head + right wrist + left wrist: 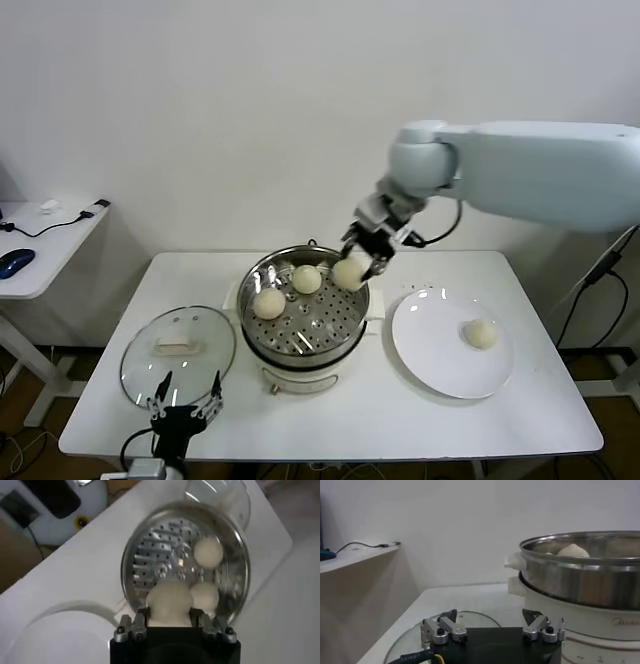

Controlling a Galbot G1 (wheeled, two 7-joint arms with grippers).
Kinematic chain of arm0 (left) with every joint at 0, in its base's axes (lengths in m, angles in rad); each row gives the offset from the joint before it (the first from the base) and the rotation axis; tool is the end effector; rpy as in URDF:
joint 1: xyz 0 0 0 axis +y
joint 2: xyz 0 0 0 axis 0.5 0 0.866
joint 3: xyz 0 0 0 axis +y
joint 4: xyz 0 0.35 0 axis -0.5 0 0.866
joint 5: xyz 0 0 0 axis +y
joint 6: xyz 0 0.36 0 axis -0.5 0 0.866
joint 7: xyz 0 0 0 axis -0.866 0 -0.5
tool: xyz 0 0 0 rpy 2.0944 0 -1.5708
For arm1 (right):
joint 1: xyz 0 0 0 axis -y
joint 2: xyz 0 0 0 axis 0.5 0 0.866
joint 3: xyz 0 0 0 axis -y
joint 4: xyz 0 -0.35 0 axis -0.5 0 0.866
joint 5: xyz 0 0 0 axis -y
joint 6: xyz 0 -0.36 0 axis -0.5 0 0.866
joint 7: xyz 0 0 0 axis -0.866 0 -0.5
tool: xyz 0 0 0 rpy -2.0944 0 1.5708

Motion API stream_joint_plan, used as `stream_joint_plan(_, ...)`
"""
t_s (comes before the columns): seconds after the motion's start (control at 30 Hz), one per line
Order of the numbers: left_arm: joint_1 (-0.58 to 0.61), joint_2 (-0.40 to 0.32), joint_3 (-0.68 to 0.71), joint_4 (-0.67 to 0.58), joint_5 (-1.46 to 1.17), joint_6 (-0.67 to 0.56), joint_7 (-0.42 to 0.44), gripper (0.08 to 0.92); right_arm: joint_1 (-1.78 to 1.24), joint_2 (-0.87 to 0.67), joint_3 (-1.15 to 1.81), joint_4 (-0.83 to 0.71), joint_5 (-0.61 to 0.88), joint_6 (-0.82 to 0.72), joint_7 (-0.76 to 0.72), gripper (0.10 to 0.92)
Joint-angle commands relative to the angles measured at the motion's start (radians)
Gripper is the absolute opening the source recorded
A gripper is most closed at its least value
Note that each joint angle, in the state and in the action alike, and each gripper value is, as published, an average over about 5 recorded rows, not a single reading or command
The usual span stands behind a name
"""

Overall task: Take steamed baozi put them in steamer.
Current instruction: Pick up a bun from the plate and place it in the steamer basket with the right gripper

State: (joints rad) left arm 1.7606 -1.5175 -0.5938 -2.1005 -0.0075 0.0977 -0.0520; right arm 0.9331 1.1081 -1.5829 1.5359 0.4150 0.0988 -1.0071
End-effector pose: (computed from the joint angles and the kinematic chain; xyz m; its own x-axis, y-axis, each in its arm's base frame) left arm 0.1252 0.0307 -0.3289 -0.9585 -0.0923 0.2697 -0.0696 0.9932 0.0929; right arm 0.4974 0.1150 0.0157 -0.0990 -0.2410 0.9655 -0.5327 -0.8067 -0.2560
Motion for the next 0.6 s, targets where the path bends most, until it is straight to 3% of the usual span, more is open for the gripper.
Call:
stream_joint_plan(0.03,0.003,-0.001,0.001,0.001,0.005,-0.001,-0.001,0.823,-0.171,0.188,0.053,-0.017,-0.262,0.297,-0.007,0.551)
stream_joint_plan(0.6,0.016,0.002,-0.009,0.001,0.003,-0.008,-0.002,0.823,-0.379,0.273,0.076,-0.277,-0.347,0.385,0.041,0.555)
